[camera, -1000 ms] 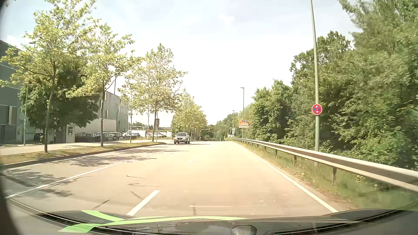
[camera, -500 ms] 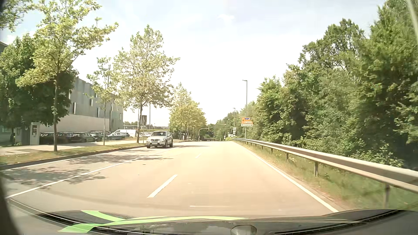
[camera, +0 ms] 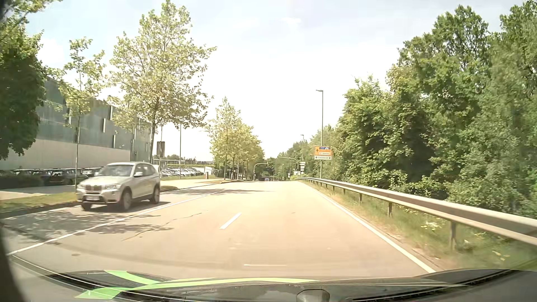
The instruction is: Follow the waypoints while adhering to traffic rules and regulations
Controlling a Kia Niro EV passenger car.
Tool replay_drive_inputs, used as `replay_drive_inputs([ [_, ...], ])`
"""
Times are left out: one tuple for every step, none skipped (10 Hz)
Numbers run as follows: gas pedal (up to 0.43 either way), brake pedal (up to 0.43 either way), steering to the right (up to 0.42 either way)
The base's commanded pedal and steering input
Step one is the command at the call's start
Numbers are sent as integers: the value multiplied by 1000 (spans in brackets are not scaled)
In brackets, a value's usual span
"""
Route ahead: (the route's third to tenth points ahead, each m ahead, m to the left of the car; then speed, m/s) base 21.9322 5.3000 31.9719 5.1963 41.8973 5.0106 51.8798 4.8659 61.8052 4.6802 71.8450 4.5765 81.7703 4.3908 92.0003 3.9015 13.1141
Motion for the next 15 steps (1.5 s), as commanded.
replay_drive_inputs([
  [150,0,-2],
  [150,0,-2],
  [150,0,-2],
  [150,0,-2],
  [150,0,-2],
  [150,0,-2],
  [150,0,-2],
  [150,0,-2],
  [150,0,-2],
  [150,0,-2],
  [150,0,-2],
  [138,0,-2],
  [138,0,-2],
  [138,0,-2],
  [138,0,-2],
])
